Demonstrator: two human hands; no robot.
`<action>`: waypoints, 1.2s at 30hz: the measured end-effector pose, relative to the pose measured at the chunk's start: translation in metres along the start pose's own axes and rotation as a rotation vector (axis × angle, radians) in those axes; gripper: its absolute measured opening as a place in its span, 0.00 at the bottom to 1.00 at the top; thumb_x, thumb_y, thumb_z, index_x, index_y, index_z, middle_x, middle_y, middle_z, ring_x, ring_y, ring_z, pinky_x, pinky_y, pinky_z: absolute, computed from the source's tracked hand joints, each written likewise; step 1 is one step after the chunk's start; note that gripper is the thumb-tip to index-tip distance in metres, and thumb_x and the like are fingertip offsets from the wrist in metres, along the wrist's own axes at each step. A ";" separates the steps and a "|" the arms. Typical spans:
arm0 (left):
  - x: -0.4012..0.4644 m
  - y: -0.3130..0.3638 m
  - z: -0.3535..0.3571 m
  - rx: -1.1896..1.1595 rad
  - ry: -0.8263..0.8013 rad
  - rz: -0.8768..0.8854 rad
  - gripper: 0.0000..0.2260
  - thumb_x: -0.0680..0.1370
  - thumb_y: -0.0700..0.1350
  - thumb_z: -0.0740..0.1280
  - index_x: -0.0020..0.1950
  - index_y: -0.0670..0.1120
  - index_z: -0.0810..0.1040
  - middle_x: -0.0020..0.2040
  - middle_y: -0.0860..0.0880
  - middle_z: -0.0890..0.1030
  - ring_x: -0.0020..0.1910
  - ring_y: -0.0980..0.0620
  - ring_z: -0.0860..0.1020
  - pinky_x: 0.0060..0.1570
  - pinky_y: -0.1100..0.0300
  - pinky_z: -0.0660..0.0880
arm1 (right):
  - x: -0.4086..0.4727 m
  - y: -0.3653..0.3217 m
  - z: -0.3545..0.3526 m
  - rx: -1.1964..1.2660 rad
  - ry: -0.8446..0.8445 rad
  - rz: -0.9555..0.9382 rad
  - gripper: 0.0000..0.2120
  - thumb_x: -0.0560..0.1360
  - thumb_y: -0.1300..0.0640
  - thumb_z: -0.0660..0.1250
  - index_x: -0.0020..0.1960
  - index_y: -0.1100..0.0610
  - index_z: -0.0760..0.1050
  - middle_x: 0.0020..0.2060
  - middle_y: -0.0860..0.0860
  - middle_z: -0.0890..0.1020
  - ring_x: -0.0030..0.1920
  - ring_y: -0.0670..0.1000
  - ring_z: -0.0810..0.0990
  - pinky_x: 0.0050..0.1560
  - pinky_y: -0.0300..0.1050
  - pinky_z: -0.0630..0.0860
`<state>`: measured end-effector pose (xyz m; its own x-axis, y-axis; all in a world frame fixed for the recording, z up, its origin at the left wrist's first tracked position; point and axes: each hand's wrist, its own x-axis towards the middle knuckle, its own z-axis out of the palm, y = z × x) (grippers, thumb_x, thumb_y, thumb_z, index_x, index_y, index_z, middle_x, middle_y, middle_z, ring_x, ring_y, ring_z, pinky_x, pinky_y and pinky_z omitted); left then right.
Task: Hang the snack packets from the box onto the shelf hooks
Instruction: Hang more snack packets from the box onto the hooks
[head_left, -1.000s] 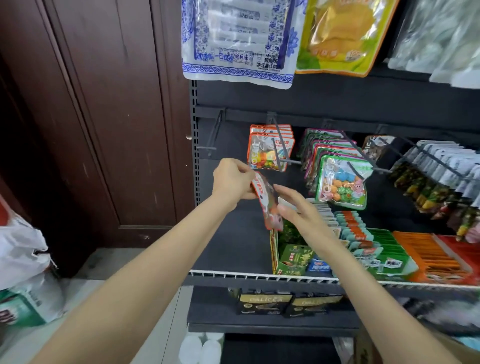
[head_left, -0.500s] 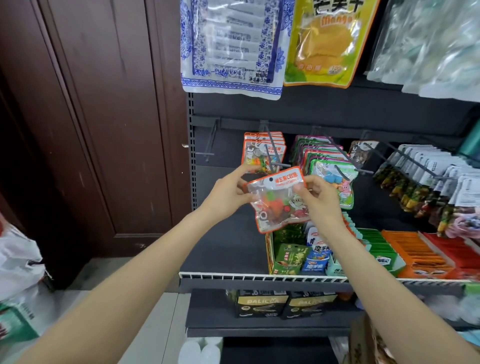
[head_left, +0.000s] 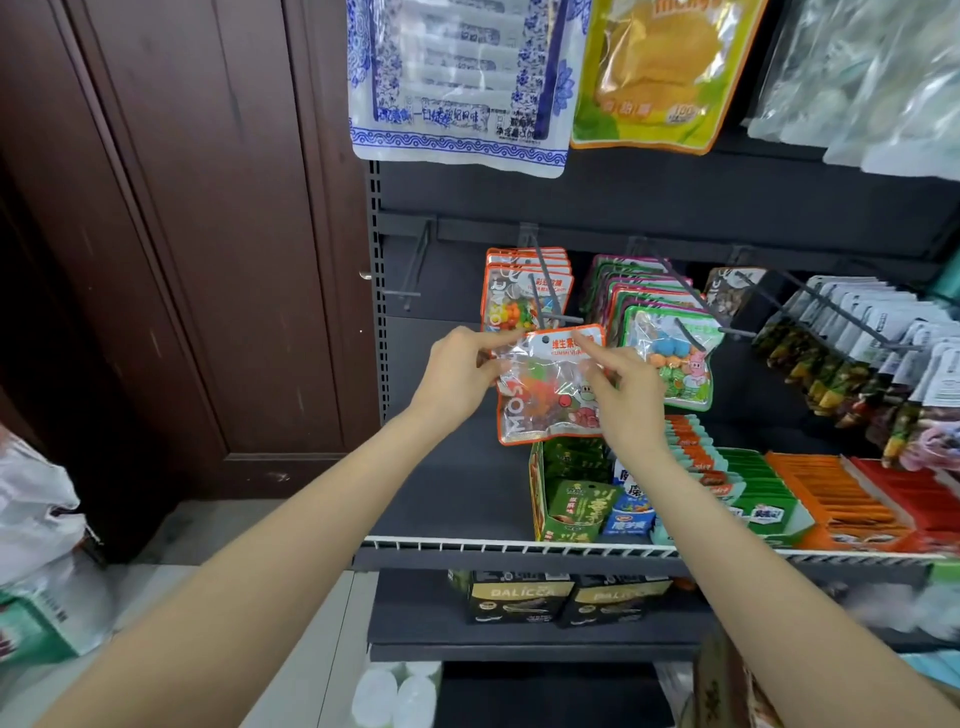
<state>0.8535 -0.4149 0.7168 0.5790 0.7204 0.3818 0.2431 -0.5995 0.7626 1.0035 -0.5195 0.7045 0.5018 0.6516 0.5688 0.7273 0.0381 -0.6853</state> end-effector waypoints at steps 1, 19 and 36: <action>0.002 -0.001 0.002 0.029 0.016 0.010 0.17 0.78 0.37 0.65 0.66 0.51 0.76 0.57 0.48 0.79 0.50 0.51 0.80 0.56 0.60 0.77 | 0.000 0.001 0.002 -0.015 0.004 -0.003 0.18 0.78 0.65 0.61 0.65 0.53 0.73 0.34 0.46 0.68 0.33 0.43 0.66 0.37 0.25 0.65; 0.121 -0.024 0.039 0.562 -0.015 -0.134 0.34 0.78 0.37 0.63 0.77 0.56 0.49 0.78 0.43 0.46 0.74 0.40 0.56 0.67 0.44 0.63 | 0.108 0.034 0.071 -0.201 -0.181 0.104 0.26 0.80 0.52 0.60 0.74 0.55 0.56 0.64 0.52 0.68 0.53 0.50 0.76 0.37 0.33 0.77; -0.042 0.027 0.096 0.192 -0.156 -0.038 0.12 0.76 0.40 0.62 0.57 0.48 0.77 0.47 0.49 0.82 0.47 0.48 0.79 0.46 0.50 0.78 | -0.059 0.035 -0.054 -0.319 -0.235 0.215 0.13 0.78 0.59 0.62 0.63 0.55 0.73 0.41 0.53 0.82 0.41 0.54 0.80 0.41 0.49 0.76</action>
<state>0.9102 -0.4948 0.6713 0.6761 0.6900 0.2585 0.4013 -0.6390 0.6562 1.0243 -0.5975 0.6711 0.5644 0.7747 0.2851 0.7445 -0.3285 -0.5812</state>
